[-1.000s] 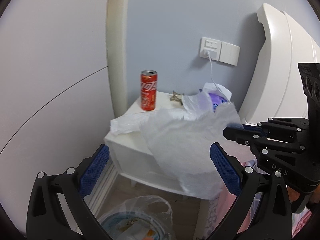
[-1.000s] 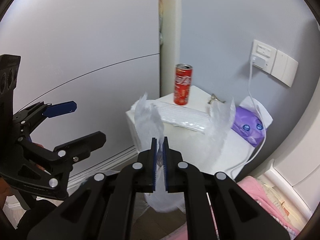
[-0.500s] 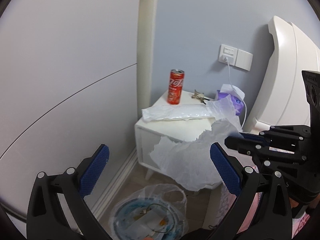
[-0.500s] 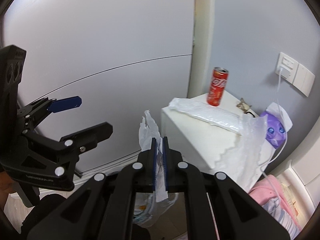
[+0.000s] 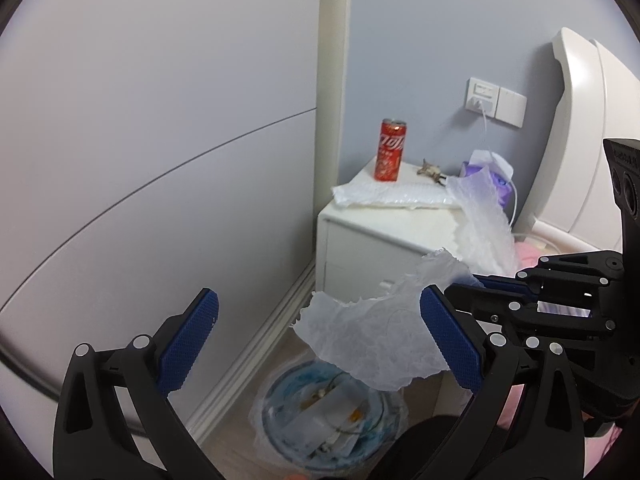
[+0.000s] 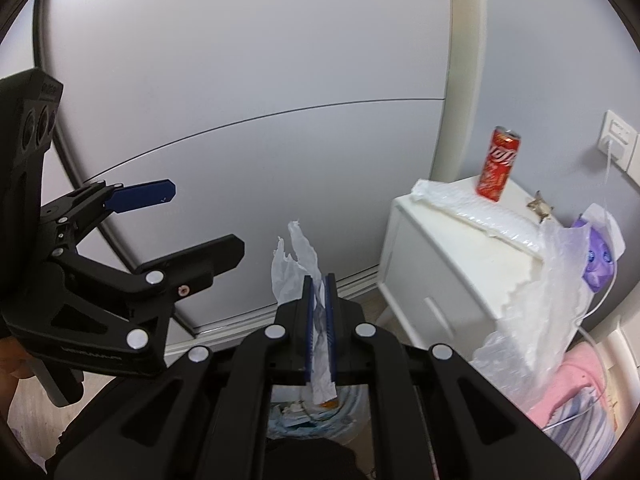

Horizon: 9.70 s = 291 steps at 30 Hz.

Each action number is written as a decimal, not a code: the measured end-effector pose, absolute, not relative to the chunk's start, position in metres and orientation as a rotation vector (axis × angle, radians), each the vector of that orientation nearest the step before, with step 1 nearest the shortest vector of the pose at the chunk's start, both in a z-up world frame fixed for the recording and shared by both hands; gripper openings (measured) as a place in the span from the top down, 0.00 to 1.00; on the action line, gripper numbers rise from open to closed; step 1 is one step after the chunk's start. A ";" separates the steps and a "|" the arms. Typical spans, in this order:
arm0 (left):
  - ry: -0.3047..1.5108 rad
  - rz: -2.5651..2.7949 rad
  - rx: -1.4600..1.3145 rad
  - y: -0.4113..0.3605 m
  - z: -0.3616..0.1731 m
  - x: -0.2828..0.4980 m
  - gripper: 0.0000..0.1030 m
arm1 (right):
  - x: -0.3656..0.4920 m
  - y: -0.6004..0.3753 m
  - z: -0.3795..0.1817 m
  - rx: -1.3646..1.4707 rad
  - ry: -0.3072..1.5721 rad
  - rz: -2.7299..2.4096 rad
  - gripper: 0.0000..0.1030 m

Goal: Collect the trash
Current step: 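Carry the clear bag down over the wastebasket with the right gripper, then lower the bag into the wastebasket and open the right gripper, then move the right tool back up toward the bubble wrap on the nightstand, then close the right gripper on the hanging clear plastic sheet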

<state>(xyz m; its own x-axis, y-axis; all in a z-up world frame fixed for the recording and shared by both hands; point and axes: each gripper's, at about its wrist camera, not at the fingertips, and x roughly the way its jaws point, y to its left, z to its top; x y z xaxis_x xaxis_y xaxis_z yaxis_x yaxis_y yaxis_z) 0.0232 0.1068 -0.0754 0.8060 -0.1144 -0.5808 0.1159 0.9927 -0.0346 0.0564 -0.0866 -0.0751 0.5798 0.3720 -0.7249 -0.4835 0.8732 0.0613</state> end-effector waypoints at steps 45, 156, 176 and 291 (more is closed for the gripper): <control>1.041 -0.155 -0.008 0.132 -0.302 0.091 0.04 | 0.133 -0.035 -0.295 -0.400 1.232 0.803 0.93; 0.723 -0.119 -0.049 0.104 -0.134 0.067 0.05 | 0.099 -0.087 -0.145 -0.273 0.810 0.397 0.06; 0.652 -0.306 0.036 -0.015 -0.089 0.108 0.05 | 0.110 -0.213 -0.082 -0.122 0.757 0.085 0.06; 0.734 -0.405 0.080 -0.114 -0.127 0.233 0.04 | 0.213 -0.304 -0.139 0.004 0.920 0.183 0.91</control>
<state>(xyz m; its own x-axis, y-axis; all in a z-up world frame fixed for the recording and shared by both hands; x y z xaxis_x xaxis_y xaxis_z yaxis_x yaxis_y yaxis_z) 0.2331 -0.1144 -0.1269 0.6686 -0.3313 -0.6657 0.3870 0.9195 -0.0690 0.2130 -0.3038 -0.1389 0.5916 0.1593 -0.7903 -0.1557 0.9844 0.0819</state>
